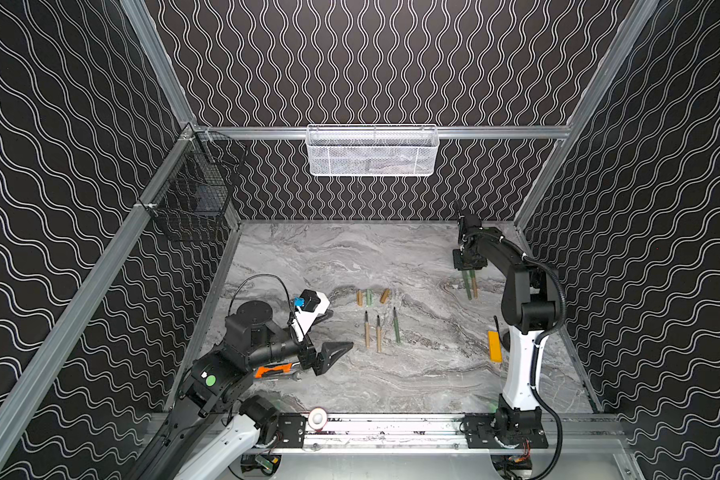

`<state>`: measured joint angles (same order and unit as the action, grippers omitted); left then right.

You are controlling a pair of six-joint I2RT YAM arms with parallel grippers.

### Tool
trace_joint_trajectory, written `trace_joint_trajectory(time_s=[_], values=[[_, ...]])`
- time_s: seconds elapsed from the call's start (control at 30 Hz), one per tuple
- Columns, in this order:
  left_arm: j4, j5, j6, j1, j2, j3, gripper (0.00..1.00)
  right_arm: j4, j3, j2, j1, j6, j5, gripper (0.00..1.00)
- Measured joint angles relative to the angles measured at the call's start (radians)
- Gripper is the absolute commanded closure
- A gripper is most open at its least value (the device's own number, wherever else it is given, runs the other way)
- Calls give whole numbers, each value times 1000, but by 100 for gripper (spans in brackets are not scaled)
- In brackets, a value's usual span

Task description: Insert the pens into the pen caps

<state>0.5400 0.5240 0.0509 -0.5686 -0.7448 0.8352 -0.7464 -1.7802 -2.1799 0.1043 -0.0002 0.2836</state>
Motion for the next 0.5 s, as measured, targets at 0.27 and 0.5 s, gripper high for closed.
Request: trace_joint_trajectory(time_s=[0.27,0.5], values=[[0,-26,-1,0,-5,0,1,74,259,253,135,31,-108,56],[2,-49,-1,0,-12,0,1,208,551,449,370,142,-254,54]])
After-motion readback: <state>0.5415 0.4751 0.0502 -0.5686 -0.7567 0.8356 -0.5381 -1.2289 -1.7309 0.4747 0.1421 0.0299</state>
